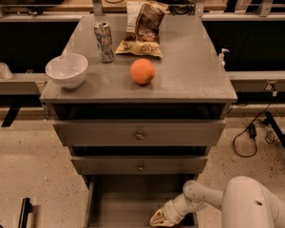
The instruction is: Open bottom drawer
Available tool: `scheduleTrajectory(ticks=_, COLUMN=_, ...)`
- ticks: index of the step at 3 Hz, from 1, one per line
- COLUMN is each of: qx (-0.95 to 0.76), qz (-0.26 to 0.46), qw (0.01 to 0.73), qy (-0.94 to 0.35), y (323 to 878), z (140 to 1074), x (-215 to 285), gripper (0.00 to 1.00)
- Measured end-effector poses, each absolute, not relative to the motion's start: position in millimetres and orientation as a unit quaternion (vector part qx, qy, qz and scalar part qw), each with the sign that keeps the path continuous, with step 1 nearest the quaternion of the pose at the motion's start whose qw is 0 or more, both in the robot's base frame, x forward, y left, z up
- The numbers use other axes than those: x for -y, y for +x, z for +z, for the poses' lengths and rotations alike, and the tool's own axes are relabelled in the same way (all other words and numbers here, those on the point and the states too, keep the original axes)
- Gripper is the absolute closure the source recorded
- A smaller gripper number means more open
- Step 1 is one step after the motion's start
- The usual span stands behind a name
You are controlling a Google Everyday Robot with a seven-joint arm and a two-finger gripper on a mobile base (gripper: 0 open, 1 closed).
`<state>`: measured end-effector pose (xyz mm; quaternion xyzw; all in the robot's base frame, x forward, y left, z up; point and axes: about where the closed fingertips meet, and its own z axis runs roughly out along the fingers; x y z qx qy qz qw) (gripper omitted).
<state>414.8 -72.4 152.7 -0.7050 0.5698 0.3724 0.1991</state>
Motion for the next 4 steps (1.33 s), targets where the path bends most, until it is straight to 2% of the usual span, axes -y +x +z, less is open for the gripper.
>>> scheduleTrajectory(ticks=1, qx=-0.570, qz=0.372, qw=0.199, qy=-0.705, y=415.0, z=152.7, x=72.5, gripper=0.53)
scheduleTrajectory(ticks=2, qx=-0.570, qz=0.372, qw=0.199, qy=-0.705, y=415.0, z=152.7, x=72.5, gripper=0.65)
scheduleTrajectory(ticks=3, qx=-0.571, qz=0.351, qw=0.242, qy=-0.701, y=425.9, z=158.1, x=74.3, gripper=0.88)
scheduleTrajectory(ticks=4, qx=-0.571, qz=0.328, qw=0.284, qy=-0.697, y=436.3, z=167.4, x=77.8, gripper=1.00)
